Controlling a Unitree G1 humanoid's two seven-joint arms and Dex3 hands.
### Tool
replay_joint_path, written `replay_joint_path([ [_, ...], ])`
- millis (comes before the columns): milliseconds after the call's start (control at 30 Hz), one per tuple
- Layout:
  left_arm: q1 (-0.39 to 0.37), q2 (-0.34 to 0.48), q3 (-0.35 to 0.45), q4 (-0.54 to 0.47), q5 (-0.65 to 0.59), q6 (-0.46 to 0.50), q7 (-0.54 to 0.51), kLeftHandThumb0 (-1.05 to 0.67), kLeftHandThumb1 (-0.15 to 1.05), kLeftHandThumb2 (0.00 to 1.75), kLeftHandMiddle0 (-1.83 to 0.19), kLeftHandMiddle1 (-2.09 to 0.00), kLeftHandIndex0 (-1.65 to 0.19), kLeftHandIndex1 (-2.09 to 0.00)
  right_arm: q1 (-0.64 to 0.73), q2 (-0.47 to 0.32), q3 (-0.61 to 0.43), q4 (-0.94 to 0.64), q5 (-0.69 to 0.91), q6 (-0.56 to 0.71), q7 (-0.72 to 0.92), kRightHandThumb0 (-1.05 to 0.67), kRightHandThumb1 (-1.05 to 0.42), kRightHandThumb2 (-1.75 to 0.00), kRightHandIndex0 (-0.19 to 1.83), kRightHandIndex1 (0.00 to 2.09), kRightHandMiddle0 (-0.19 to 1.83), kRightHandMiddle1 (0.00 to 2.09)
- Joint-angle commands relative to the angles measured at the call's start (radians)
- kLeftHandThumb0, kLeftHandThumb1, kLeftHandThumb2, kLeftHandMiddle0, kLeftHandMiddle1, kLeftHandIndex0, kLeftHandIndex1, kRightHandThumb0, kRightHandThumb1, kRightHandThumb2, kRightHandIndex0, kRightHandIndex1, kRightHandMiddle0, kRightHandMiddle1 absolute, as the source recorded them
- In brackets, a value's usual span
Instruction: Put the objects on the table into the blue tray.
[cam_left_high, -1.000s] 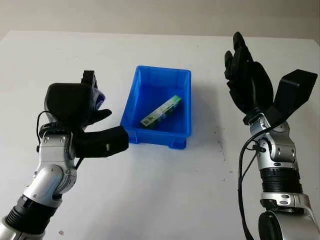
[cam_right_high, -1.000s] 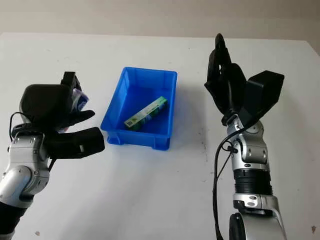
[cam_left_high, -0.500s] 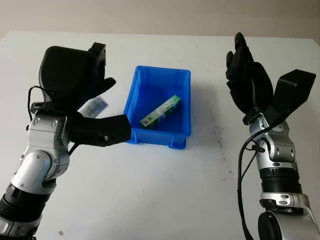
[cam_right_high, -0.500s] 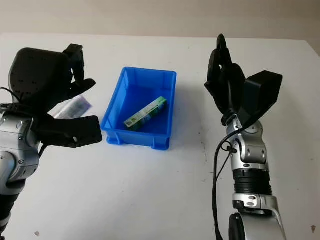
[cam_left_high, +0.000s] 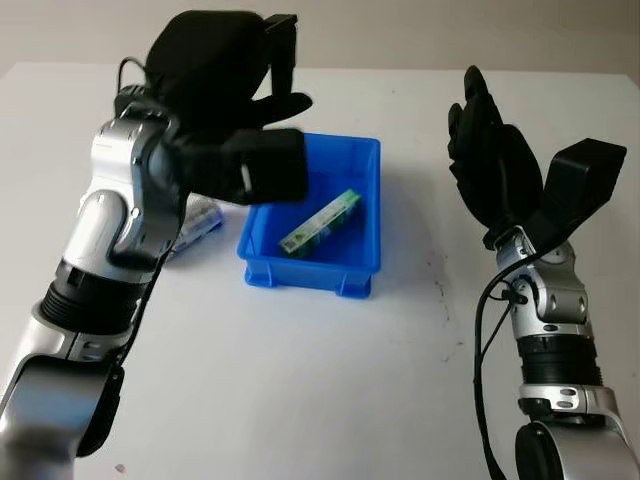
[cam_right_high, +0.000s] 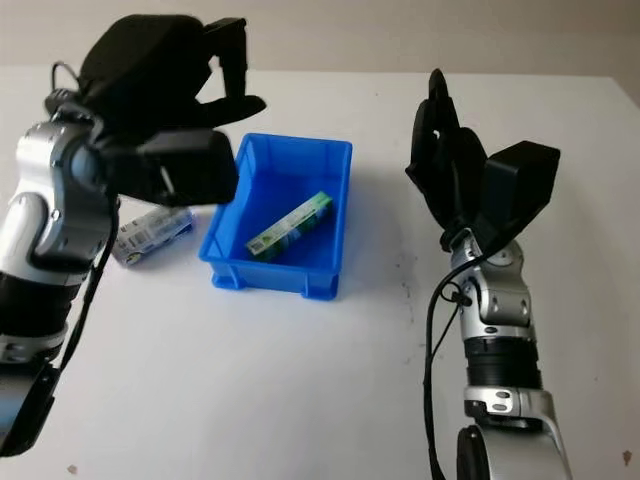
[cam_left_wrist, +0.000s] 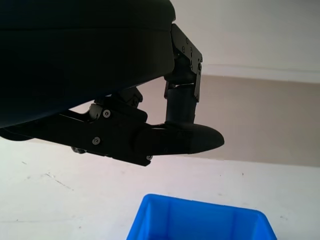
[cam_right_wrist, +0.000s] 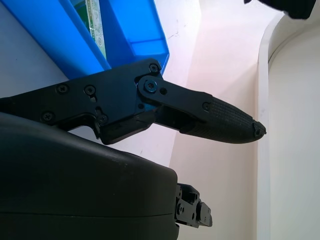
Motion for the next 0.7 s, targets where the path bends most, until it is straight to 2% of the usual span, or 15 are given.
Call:
replay_joint_path([
  [0,-0.031,0.007,-0.016,0.018,0.015,-0.005,0.019,-0.47,1.05,0.39,-0.71,-2.09,-0.16,-2.09,0.012,0.005,-0.002,-0.021,0.003,-0.008,-0.002,-0.77,-1.05,-0.75,-0.19,0.0,-0.19,0.0],
  [33,-0.027,0.013,-0.018,0.023,0.021,-0.011,0.034,-0.46,1.05,0.38,-0.68,-2.09,-0.15,-2.09,0.012,0.004,-0.002,-0.021,0.002,-0.008,-0.002,-0.77,-1.05,-0.75,-0.19,0.0,-0.19,0.0],
  [67,-0.021,0.016,-0.018,0.026,0.026,-0.007,0.043,-0.45,1.05,0.37,-0.68,-2.09,0.02,-2.04,0.013,0.003,-0.003,-0.021,0.004,-0.006,-0.001,-0.77,-1.05,-0.75,-0.19,0.0,-0.19,0.0],
  [167,0.008,0.029,-0.016,0.046,0.047,0.008,0.085,-0.45,1.05,0.36,-0.83,-2.09,-0.23,-2.09,0.01,0.0,-0.005,-0.007,0.007,-0.012,0.009,-0.77,-1.05,-0.75,-0.19,0.0,-0.19,0.0],
  [200,0.016,0.035,-0.015,0.053,0.048,0.003,0.099,-0.45,1.05,0.35,-0.86,-2.09,-0.37,-2.09,0.01,0.0,-0.005,-0.004,0.008,-0.015,0.011,-0.77,-1.05,-0.75,-0.19,0.0,-0.19,0.0],
  [267,0.036,0.057,-0.007,0.073,0.039,-0.018,0.127,-0.45,1.05,0.33,-0.86,-2.09,-0.42,-2.09,0.007,0.002,-0.005,0.004,0.009,-0.019,0.014,-0.77,-1.05,-0.76,-0.19,0.0,-0.19,0.0],
  [333,0.054,0.084,0.012,0.094,0.009,-0.047,0.141,-0.46,1.05,0.29,-0.66,-2.09,-0.23,-2.08,0.004,0.002,-0.004,0.01,0.008,-0.024,0.019,-0.77,-1.05,-0.76,-0.19,0.0,-0.19,0.0],
  [433,0.074,0.128,0.045,0.119,-0.039,-0.069,0.137,-0.49,1.05,0.24,-0.42,-2.09,-0.11,-2.05,0.001,0.004,-0.002,0.015,0.005,-0.028,0.018,-0.77,-1.05,-0.76,-0.19,0.0,-0.19,0.0],
  [467,0.083,0.143,0.051,0.115,-0.04,-0.052,0.122,-0.54,1.05,0.23,-0.32,-1.76,-0.1,-1.75,0.0,0.005,-0.002,0.015,0.005,-0.026,0.016,-0.76,-1.05,-0.76,-0.19,0.0,-0.19,0.0],
  [500,0.091,0.16,0.055,0.108,-0.04,-0.036,0.104,-0.57,1.05,0.23,-0.34,-1.26,-0.11,-1.39,0.0,0.005,-0.001,0.013,0.003,-0.023,0.012,-0.76,-1.05,-0.76,-0.19,0.0,-0.19,0.0],
  [567,0.103,0.178,0.057,0.089,-0.036,-0.002,0.073,-0.66,1.05,0.23,-0.45,-0.51,-0.22,-0.78,0.001,0.005,0.0,0.009,0.001,-0.019,0.009,-0.76,-1.05,-0.76,-0.19,0.0,-0.19,0.0],
  [633,0.125,0.201,0.048,0.036,-0.006,0.063,0.002,-0.73,1.05,0.24,-0.42,-0.26,-0.19,-0.47,0.0,0.005,0.0,0.013,0.0,-0.026,0.01,-0.77,-1.05,-0.76,-0.19,0.0,-0.19,0.0],
  [667,0.144,0.217,0.045,0.002,0.013,0.094,-0.035,-0.81,1.05,0.26,-0.35,-0.17,-0.1,-0.33,-0.001,0.004,0.0,0.017,0.001,-0.029,0.013,-0.77,-1.05,-0.76,-0.19,0.0,-0.19,0.0],
])
